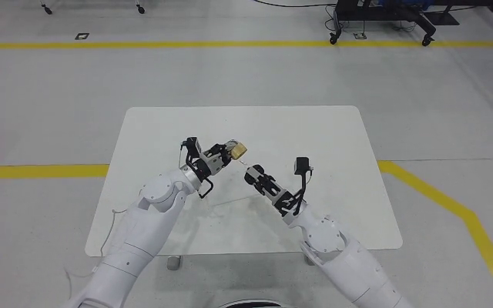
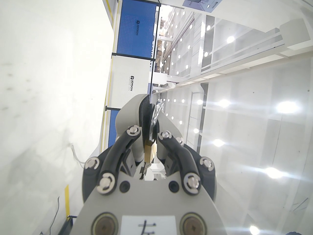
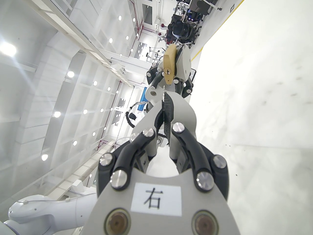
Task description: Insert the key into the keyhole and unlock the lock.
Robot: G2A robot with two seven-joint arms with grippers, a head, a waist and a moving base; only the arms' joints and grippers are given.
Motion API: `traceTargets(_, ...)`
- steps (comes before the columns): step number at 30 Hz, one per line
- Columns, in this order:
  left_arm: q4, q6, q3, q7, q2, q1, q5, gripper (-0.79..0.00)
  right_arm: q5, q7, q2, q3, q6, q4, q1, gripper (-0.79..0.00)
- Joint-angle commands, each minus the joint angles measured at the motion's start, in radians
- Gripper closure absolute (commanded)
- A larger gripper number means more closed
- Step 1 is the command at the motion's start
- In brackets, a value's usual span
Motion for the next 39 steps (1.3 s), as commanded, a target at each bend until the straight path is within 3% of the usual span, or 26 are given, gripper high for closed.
traceTargets(1,-0.003,-0.002,-0.003,0.000,0.000,0.002,0.003,0.000,-0.007,-0.010,-0.002,0.001,0.000,0.001,0.000,0.000)
traceTargets(25,-0.017,0.009,-0.011,-0.016,-0.005,0.010,0.063,0.000,0.007,-0.030,-0.024,0.011,0.025,0.028,0.016,0.000)
traceTargets(39,-0.037,-0.085,-0.009,0.023,-0.007,0.023,0.184,0.000,0.008,-0.005,-0.031,0.018,0.045,0.015,0.005,0.000)
